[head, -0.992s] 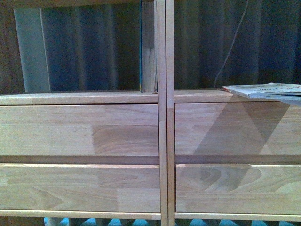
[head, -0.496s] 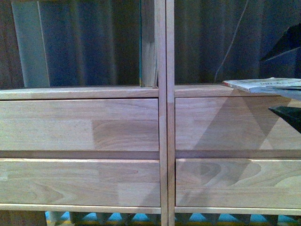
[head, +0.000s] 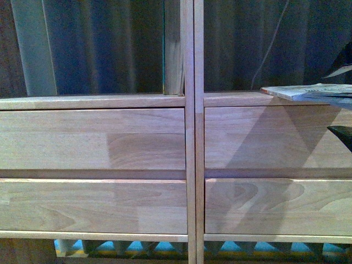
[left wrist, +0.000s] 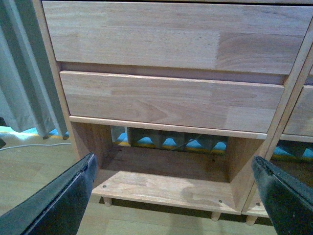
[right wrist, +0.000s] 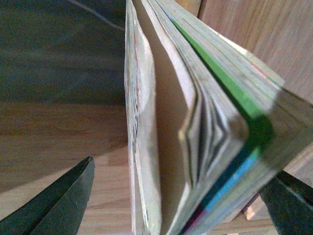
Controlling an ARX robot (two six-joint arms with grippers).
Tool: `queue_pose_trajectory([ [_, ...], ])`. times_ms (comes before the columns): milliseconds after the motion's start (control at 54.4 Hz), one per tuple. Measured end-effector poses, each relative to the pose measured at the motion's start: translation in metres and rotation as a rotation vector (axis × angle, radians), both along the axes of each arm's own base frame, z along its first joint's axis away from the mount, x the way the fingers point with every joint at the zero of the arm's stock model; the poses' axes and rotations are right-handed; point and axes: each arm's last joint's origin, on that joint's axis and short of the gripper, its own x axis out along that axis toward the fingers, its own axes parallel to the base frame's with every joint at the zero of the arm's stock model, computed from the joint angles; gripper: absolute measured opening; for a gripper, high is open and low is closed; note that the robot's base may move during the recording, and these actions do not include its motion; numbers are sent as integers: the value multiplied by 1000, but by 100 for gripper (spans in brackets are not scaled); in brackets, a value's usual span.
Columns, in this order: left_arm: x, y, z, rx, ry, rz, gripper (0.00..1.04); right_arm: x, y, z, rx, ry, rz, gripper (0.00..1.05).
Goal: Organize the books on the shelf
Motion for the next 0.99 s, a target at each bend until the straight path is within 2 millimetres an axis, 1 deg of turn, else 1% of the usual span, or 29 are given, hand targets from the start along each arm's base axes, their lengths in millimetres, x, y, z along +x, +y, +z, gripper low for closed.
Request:
queue_pose_trajectory([
  [239,0,0,0,0,0,0,97,2,-1,10,46,-37,-20,97],
  [625,0,0,0,0,0,0,97,2,-4,11,46,-42,-45,42],
  [716,0,0,0,0,0,0,97,2,-5,12,45,-51,-48,24],
  [808,0,0,0,0,0,0,97,2,-7,12,43,-60,-50,11],
  [863,0,0,0,0,0,0,97,1,-7,11,43,-64,-47,8],
  [992,0,0,0,0,0,0,97,-1,-7,8,43,-70,-33,7],
])
